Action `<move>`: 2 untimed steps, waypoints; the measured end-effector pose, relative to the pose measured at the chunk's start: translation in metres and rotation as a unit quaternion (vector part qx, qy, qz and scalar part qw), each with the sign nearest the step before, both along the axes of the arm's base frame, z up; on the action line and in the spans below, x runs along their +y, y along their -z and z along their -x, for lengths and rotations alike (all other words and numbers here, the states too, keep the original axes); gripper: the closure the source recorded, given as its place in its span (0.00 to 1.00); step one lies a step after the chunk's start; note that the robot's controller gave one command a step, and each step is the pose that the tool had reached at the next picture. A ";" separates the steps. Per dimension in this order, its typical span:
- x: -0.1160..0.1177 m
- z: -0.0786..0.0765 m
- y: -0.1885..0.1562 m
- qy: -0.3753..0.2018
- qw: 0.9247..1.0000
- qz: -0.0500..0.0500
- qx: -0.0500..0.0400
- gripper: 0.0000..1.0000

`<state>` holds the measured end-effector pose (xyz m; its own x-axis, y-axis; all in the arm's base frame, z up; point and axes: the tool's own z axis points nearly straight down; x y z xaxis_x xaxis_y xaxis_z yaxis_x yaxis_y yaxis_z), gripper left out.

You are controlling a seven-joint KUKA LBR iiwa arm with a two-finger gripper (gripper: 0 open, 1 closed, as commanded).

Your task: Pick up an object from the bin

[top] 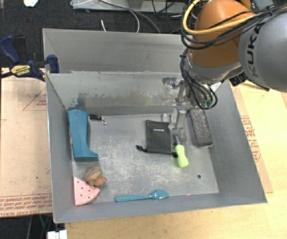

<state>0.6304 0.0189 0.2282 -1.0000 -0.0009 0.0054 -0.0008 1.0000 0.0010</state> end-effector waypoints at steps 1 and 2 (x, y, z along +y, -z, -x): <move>0.000 -0.002 -0.005 0.000 1.000 0.000 -0.004 0.00; -0.015 0.025 0.086 0.028 1.000 -0.001 -0.005 0.00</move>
Offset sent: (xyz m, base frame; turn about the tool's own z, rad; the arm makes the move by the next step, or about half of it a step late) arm -0.0469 -0.0285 -0.1582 0.1043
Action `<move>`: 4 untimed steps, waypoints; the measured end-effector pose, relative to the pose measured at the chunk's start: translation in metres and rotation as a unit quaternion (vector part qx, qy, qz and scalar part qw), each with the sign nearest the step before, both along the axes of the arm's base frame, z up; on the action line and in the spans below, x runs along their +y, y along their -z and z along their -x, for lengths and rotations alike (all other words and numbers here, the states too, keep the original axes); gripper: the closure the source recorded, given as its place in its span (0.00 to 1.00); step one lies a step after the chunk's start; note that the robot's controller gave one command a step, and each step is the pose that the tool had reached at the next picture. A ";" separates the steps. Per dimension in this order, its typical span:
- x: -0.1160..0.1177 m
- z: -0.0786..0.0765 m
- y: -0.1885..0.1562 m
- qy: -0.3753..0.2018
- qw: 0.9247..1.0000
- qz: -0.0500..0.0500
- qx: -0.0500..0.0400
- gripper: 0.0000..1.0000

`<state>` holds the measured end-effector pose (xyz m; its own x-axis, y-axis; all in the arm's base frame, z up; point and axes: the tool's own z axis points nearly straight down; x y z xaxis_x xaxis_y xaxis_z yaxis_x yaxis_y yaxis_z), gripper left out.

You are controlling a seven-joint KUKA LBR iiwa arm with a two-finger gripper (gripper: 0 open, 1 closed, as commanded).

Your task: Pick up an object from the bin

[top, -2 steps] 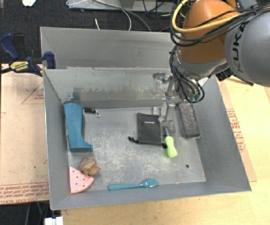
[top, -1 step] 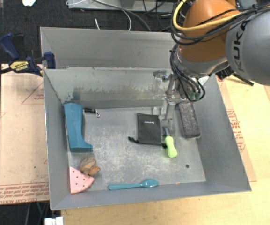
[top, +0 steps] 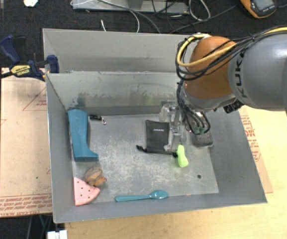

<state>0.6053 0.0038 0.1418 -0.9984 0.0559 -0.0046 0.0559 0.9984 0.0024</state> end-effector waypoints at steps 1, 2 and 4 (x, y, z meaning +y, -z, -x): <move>-0.001 0.013 0.015 0.008 1.000 0.000 0.000 0.00; 0.001 0.024 0.024 0.053 0.999 -0.001 0.000 0.00; -0.015 0.047 0.071 0.155 0.988 -0.003 -0.002 1.00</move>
Offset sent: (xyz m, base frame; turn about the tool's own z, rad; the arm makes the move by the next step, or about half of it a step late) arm -0.0291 0.0015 -0.0313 0.1368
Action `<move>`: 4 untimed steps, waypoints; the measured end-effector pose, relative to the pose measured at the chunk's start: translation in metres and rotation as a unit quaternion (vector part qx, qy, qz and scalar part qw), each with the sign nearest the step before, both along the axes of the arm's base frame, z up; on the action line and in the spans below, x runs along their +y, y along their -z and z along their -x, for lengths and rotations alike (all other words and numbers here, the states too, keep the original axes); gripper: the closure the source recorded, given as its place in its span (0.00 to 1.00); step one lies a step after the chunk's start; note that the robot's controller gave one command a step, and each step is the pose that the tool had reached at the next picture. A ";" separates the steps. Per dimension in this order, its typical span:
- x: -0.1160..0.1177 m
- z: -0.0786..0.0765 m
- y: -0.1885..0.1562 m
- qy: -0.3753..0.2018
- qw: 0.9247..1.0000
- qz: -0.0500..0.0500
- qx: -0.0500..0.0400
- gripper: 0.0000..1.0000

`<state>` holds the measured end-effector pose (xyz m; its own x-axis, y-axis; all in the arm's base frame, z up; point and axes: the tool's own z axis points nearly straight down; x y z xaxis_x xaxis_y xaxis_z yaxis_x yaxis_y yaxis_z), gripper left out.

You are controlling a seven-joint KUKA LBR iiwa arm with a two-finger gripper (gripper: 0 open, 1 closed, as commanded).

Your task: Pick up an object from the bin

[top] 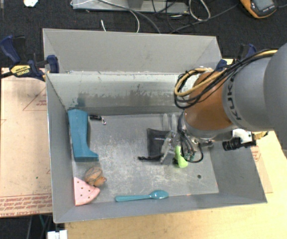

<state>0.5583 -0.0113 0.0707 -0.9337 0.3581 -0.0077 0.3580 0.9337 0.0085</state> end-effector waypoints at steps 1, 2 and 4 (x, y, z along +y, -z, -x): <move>0.000 0.000 0.000 0.000 1.000 0.000 0.000 1.00; 0.000 0.000 0.000 0.000 1.000 0.000 0.000 1.00; 0.001 0.000 -0.046 -0.002 1.000 -0.001 0.000 1.00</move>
Offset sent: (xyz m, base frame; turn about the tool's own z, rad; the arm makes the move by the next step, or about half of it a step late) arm 0.0000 -0.0001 0.0006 -0.0001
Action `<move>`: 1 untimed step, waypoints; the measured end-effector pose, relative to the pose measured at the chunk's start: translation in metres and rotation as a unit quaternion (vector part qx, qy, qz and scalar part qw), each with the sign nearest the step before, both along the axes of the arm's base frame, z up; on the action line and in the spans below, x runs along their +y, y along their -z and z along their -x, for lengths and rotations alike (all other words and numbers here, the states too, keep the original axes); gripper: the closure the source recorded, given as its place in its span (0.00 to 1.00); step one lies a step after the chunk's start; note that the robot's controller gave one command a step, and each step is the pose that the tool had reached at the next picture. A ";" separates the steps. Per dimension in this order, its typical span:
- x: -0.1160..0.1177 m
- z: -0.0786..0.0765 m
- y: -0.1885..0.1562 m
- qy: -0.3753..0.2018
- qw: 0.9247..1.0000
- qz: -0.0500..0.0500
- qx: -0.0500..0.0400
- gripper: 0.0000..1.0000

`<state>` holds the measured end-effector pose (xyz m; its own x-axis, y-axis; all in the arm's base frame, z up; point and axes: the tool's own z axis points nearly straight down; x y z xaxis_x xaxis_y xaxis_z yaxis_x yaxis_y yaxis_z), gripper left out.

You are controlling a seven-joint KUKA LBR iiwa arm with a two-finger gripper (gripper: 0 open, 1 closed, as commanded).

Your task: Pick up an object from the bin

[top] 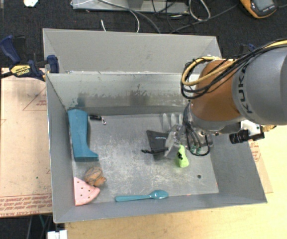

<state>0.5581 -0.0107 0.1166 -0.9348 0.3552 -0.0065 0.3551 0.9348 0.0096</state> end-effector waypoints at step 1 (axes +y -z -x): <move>0.000 0.002 -0.035 0.000 1.000 0.000 0.004 1.00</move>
Offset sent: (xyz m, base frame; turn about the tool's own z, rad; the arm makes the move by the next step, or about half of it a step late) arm -0.0019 0.0001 0.1024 -0.0004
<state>0.5562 -0.0104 0.1518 -0.9351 0.3543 0.0008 0.3543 0.9351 0.0072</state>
